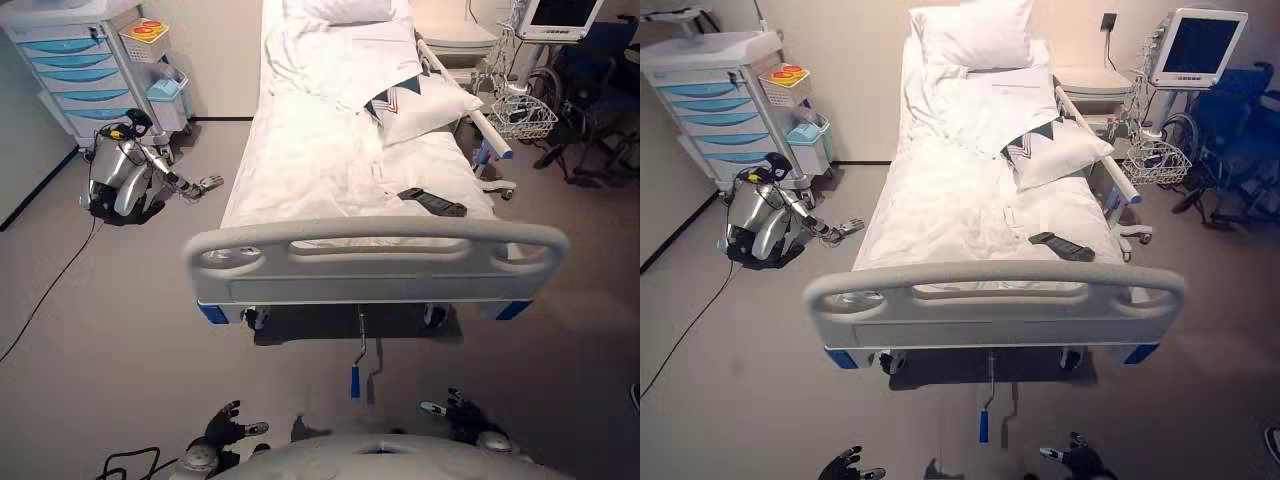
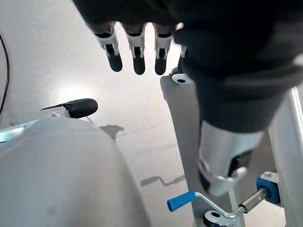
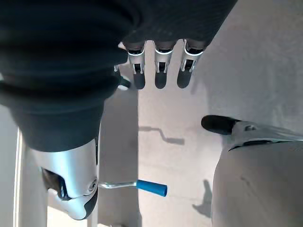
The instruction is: Raise the hospital bed
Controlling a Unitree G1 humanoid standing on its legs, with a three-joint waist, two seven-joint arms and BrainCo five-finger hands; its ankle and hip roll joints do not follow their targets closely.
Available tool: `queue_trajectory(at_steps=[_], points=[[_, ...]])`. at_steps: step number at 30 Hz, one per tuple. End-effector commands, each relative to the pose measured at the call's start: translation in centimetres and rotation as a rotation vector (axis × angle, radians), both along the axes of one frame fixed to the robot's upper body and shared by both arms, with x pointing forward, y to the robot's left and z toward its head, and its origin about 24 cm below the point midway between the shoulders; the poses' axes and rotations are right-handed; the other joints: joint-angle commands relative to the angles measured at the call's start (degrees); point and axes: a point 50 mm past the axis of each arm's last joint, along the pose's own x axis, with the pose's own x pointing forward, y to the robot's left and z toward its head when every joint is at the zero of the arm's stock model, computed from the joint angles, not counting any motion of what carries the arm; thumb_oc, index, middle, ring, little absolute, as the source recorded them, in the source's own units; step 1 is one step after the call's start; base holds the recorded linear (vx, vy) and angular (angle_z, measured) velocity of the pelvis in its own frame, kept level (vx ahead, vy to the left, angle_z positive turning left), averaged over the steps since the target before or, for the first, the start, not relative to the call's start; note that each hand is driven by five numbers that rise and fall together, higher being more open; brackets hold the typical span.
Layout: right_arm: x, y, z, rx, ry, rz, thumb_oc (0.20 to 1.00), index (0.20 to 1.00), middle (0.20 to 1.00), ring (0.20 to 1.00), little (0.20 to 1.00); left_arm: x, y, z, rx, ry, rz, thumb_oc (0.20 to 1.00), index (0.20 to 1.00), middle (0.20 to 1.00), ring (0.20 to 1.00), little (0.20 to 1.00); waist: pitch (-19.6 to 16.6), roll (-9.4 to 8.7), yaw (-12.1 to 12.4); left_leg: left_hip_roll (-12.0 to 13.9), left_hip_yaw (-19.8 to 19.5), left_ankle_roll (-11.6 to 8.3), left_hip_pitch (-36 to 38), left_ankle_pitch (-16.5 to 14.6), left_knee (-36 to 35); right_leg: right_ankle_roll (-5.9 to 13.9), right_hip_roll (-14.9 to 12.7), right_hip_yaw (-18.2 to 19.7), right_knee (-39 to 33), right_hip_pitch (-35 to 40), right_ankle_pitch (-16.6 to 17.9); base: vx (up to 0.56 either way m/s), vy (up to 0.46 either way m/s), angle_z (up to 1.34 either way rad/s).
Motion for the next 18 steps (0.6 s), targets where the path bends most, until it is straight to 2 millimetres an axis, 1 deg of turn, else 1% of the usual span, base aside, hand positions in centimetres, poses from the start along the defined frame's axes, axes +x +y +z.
queue_trajectory(at_steps=[1, 4, 7, 9, 11, 12, 14, 16, 18], points=[[2.7, 0.8, 0.6, 0.018, -0.070, 0.028, 1.000, 1.000, 1.000, 1.000, 1.000, 2.8, 1.5, 0.9, 0.024, -0.079, 0.036, 1.000, 1.000, 1.000, 1.000, 1.000, 2.7, -4.28, 0.0, -2.1, 0.2, 2.90, 3.2, -0.3, 0.4, 2.86, -1.7, -1.1, 0.6, 6.4, -4.1, 0.62, 0.119, 0.69], [2.5, 0.6, 0.5, 0.017, -0.057, 0.014, 1.000, 1.000, 1.000, 1.000, 1.000, 2.7, 1.7, 0.9, 0.008, -0.083, 0.092, 1.000, 1.000, 1.000, 1.000, 1.000, 3.0, -4.24, -0.1, -2.2, 0.1, 2.94, 3.0, -0.2, 0.4, 2.83, -1.8, -1.1, 0.7, 6.0, -4.1, 0.00, 0.000, 0.00], [3.0, 0.5, 0.6, 0.013, -0.063, 0.009, 1.000, 1.000, 1.000, 1.000, 1.000, 3.3, 1.7, 1.1, 0.007, -0.109, 0.117, 1.000, 1.000, 1.000, 1.000, 1.000, 4.3, -4.04, -0.1, -2.3, -0.2, 3.06, 1.5, 0.1, 0.8, 2.74, -1.9, -0.9, 1.5, 4.3, -4.0, -0.05, 0.002, -0.01], [3.3, 0.3, 0.7, 0.008, -0.069, -0.003, 1.000, 1.000, 1.000, 1.000, 1.000, 4.1, 1.6, 1.4, 0.006, -0.140, 0.122, 1.000, 1.000, 1.000, 1.000, 1.000, 5.3, -3.81, -0.2, -2.4, -0.4, 3.11, 0.0, 0.5, 0.9, 2.63, -1.9, -0.7, 2.3, 2.6, -4.0, -0.09, -0.001, -0.04], [4.2, 0.2, 1.0, -0.001, -0.087, -0.001, 1.000, 1.000, 1.000, 1.000, 1.000, 5.4, 1.4, 1.9, 0.003, -0.195, 0.122, 1.000, 1.000, 1.000, 1.000, 1.000, 6.7, -3.41, -0.3, -2.4, -0.7, 3.12, -1.9, 1.0, 1.1, 2.56, -2.0, -0.6, 3.1, 0.4, -3.8, -0.14, 0.004, -0.08], [4.9, 0.1, 1.2, -0.011, -0.101, -0.002, 1.000, 1.000, 1.000, 1.000, 1.000, 6.6, 1.1, 2.4, -0.003, -0.246, 0.116, 1.000, 1.000, 1.000, 1.000, 1.000, 7.9, -2.95, -0.3, -2.6, -0.9, 3.12, -3.1, 1.4, 1.4, 2.47, -2.1, -0.4, 3.7, -1.0, -3.6, -0.18, 0.014, -0.08], [7.2, -0.2, 2.2, -0.033, -0.167, 0.009, 1.000, 1.000, 1.000, 1.000, 1.000, 9.8, 0.0, 3.9, -0.026, -0.378, 0.080, 1.000, 1.000, 1.000, 1.000, 1.000, 10.8, -1.96, -0.4, -2.9, -1.2, 3.08, -7.1, 1.9, 3.0, 2.41, -2.6, -0.1, 5.7, -5.1, -3.4, -0.25, 0.023, -0.04], [9.2, -0.4, 3.3, -0.054, -0.224, 0.016, 1.000, 1.000, 1.000, 1.000, 1.000, 12.7, -1.1, 6.0, -0.065, -0.522, 0.055, 1.000, 1.000, 1.000, 1.000, 1.000, 13.4, -1.15, -0.1, -3.2, -1.7, 3.07, -10.8, 2.1, 5.2, 2.32, -3.2, 0.0, 7.6, -8.5, -3.2, -0.21, 0.013, 0.06], [11.4, -0.3, 4.4, -0.073, -0.277, 0.031, 1.000, 1.000, 1.000, 1.000, 1.000, 15.1, -1.8, 7.9, -0.100, -0.630, 0.060, 1.000, 1.000, 1.000, 1.000, 1.000, 16.2, -0.06, 0.1, -3.5, -1.8, 3.08, -13.7, 2.2, 7.1, 2.21, -3.5, 0.5, 9.5, -11.7, -3.3, -0.17, 0.025, 0.07]])
